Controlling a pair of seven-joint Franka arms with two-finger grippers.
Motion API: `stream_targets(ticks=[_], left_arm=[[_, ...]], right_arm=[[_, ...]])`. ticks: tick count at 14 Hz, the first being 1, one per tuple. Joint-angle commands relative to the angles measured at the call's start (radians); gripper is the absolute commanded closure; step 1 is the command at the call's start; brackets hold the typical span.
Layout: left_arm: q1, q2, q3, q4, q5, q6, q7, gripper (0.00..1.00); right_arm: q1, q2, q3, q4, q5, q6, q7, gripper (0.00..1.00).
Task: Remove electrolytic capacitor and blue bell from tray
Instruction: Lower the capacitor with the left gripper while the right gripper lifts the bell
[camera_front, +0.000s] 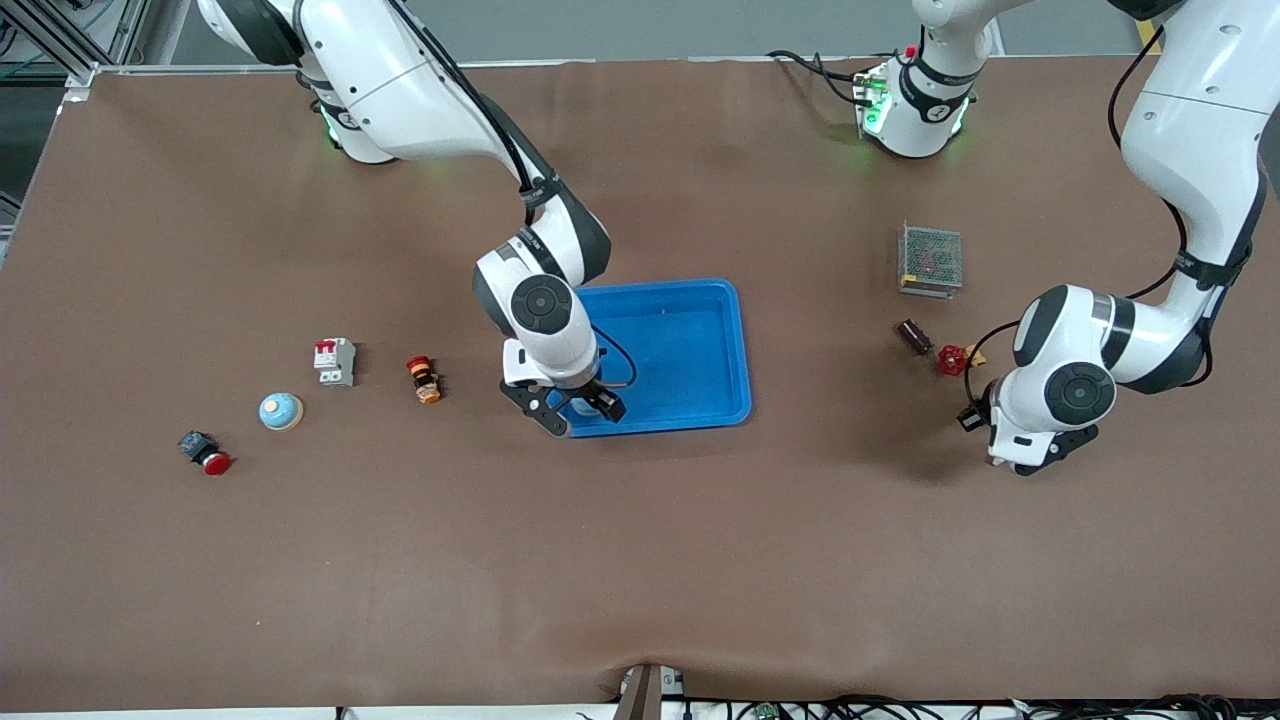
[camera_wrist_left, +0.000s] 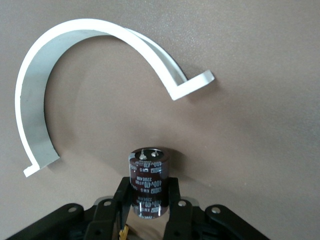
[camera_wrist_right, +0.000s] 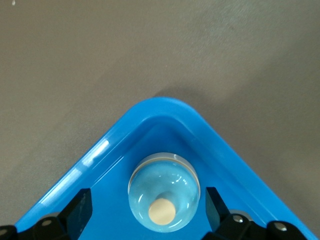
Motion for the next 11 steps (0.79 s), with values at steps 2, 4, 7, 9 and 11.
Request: stream_targets(ticks=[2, 4, 7, 9, 11], left_arm=[[0.007, 0.000, -0.008, -0.004, 0.030, 0.024, 0.010, 1.00], [0.004, 0.012, -0.008, 0.002, 0.032, 0.031, 0.008, 0.72], [-0.005, 0.003, -0.008, 0.003, 0.032, 0.026, -0.010, 0.00], [-0.004, -0.041, -0.016, 0.003, 0.030, 0.008, 0.001, 0.00], [-0.002, -0.083, -0.040, 0.006, 0.026, -0.023, 0.007, 0.00]], right_arm=[[0.009, 0.038, 0.005, 0.036, 0.008, -0.014, 0.015, 0.00], [0.009, 0.047, 0.005, 0.036, 0.005, -0.014, 0.017, 0.00], [0.017, 0.048, 0.005, 0.036, -0.004, -0.014, 0.014, 0.00], [0.017, 0.048, 0.005, 0.036, -0.006, -0.014, 0.006, 0.21], [0.018, 0.048, 0.005, 0.036, -0.001, -0.012, 0.011, 0.74]])
